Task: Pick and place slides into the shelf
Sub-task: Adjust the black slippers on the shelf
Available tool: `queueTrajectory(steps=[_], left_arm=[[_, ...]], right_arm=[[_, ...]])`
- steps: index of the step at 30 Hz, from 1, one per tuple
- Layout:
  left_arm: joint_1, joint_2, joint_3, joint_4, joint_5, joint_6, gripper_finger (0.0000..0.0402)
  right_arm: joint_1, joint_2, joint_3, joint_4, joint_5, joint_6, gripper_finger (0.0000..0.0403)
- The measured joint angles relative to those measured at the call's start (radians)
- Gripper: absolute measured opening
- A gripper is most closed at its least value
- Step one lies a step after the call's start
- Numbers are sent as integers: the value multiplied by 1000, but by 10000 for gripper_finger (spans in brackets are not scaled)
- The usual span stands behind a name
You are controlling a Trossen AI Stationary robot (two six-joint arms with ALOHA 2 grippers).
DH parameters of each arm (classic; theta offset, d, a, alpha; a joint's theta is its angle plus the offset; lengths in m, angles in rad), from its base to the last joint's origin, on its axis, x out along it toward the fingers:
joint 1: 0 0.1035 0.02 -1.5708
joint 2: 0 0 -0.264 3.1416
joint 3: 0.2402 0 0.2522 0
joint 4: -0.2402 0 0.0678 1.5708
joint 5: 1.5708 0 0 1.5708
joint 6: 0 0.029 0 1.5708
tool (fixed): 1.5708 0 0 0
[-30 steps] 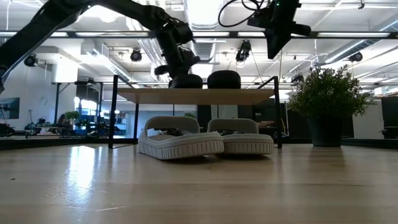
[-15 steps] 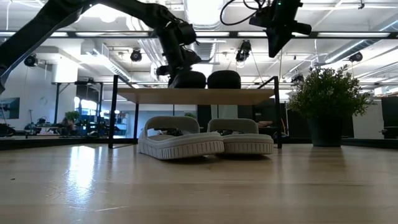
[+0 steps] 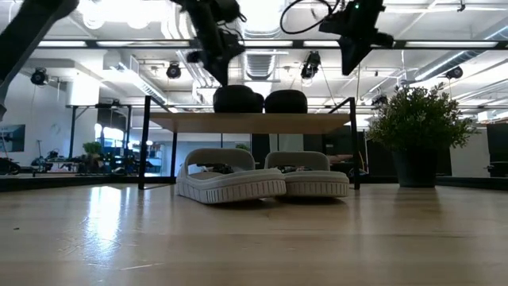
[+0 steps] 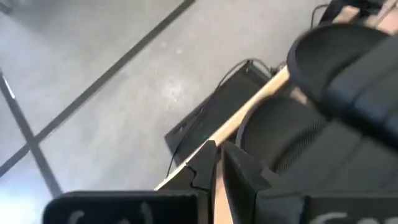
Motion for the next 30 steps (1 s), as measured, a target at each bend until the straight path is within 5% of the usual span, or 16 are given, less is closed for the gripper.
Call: queueTrajectory(steps=[4,14,22,26,30], left_arm=[[0,-53,-10,-123,-1,-47,10],[-1,-218,-334,-141,38,-182,10],[-1,-365,-661,124,153,-289,10],[-2,-396,-714,162,158,-315,10],[-2,-400,-728,166,158,-315,10]], right_arm=[[-80,55,0,81,-188,-65,9],[-178,197,0,166,-258,-134,9],[-177,259,0,304,-222,-175,9],[-177,255,0,346,-79,-197,9],[-202,248,0,412,-99,-242,9]])
